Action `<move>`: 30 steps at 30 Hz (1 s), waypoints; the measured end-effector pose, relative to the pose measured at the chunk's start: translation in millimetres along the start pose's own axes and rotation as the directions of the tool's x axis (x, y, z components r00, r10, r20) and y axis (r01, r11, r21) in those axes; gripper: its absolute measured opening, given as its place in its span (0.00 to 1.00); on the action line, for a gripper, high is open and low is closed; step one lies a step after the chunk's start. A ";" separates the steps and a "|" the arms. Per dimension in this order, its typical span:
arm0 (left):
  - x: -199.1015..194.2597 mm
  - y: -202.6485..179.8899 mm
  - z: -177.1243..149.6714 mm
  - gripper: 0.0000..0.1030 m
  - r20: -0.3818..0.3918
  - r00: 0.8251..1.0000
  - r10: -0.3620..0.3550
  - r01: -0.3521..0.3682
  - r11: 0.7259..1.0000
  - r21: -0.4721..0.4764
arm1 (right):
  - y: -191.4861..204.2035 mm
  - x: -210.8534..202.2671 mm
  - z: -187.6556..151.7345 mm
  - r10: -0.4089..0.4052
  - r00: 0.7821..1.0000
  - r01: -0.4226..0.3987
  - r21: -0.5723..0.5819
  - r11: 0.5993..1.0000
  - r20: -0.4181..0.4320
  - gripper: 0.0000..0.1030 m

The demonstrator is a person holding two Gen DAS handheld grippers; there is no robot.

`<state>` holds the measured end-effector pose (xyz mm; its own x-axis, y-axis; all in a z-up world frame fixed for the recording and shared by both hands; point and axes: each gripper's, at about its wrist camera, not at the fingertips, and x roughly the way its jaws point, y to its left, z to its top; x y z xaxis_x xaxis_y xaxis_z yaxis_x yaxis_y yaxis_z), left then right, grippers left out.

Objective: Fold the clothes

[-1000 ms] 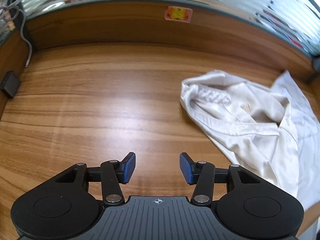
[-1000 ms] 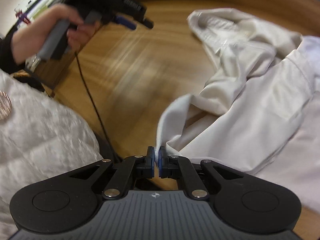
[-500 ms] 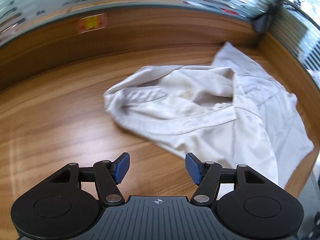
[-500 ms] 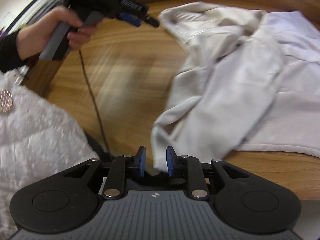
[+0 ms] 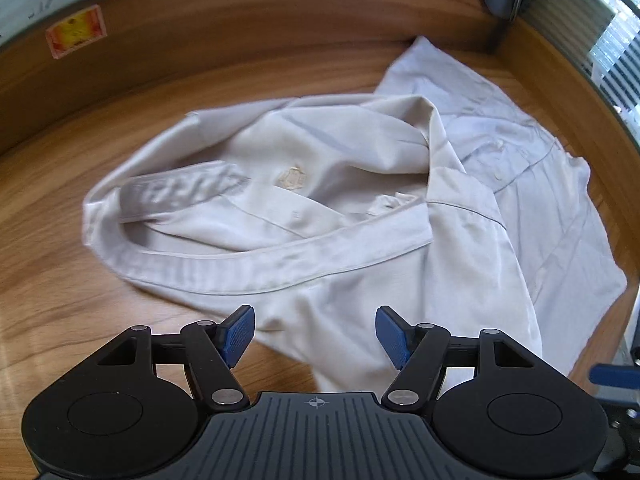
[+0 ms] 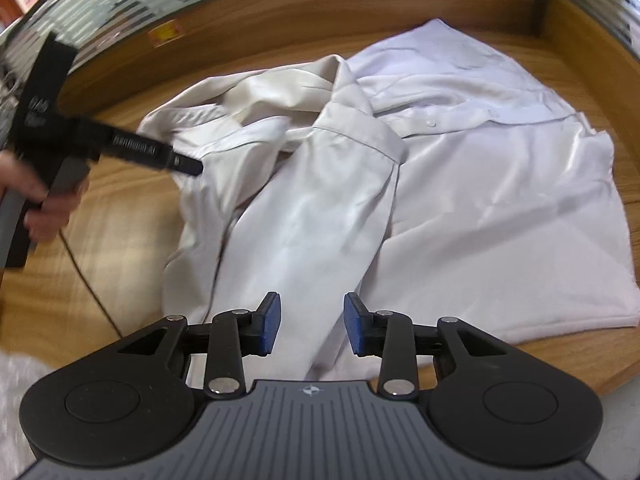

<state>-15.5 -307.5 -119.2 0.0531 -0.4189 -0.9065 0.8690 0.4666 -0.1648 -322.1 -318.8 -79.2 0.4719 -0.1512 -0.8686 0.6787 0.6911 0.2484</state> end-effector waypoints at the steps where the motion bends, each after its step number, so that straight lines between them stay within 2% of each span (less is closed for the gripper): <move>1: 3.8 -3.8 1.0 0.67 -0.005 1.000 0.001 -0.001 1.000 -0.001 | -0.9 4.4 3.4 -0.006 1.000 0.006 -0.002 1.000 0.001 0.39; 6: 21.6 -14.2 1.6 0.64 -0.026 1.000 0.015 -0.015 1.000 -0.014 | -8.5 31.9 25.5 -0.038 0.999 0.038 -0.023 0.999 -0.015 0.42; 8: 27.7 -16.1 1.0 0.51 -0.036 0.999 0.026 -0.027 0.999 -0.022 | -10.8 43.0 35.0 -0.050 0.999 0.050 -0.039 0.998 -0.020 0.43; 10: 31.8 -16.2 0.1 0.31 -0.046 0.998 0.046 -0.047 0.998 -0.033 | -11.9 52.7 43.7 -0.058 0.998 0.057 -0.058 0.997 -0.022 0.44; 11: 31.7 -14.6 -0.6 0.27 -0.045 0.998 0.051 -0.053 0.998 -0.042 | -12.6 56.8 47.5 -0.062 0.998 0.060 -0.066 0.996 -0.023 0.46; 13: 26.3 -7.6 -2.8 0.10 -0.025 0.998 0.064 -0.066 0.995 -0.079 | -14.6 62.7 53.3 -0.066 0.997 0.064 -0.076 0.995 -0.027 0.47; 17: 3.6 14.3 -12.0 0.09 0.014 0.995 0.096 -0.092 0.979 -0.183 | -18.5 74.1 64.6 -0.082 0.996 0.080 -0.085 0.993 -0.027 0.50; 21: -24.3 45.1 -29.7 0.08 0.029 0.986 0.162 -0.146 0.942 -0.301 | -24.0 87.0 76.1 -0.085 0.996 0.084 -0.077 0.994 -0.023 0.51; 26: -54.1 81.0 -65.0 0.08 -0.002 0.974 0.225 -0.206 0.889 -0.409 | -28.8 105.0 88.7 -0.097 0.995 0.095 -0.066 0.993 -0.022 0.51; 29: -63.6 90.5 -85.8 0.08 -0.028 0.970 0.241 -0.229 0.871 -0.435 | -31.4 115.7 95.1 -0.104 0.994 0.102 -0.060 0.993 -0.024 0.50; 30: -65.2 92.2 -90.7 0.08 -0.035 0.970 0.241 -0.231 0.866 -0.444 | -32.3 118.7 95.8 -0.102 0.994 0.100 -0.058 0.993 -0.030 0.47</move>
<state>16.6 -166.5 -110.5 0.2435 -0.2670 -0.9324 0.5220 0.8464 -0.1061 -234.2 -426.7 -149.2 0.3836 -0.1995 -0.9017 0.6888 0.7122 0.1354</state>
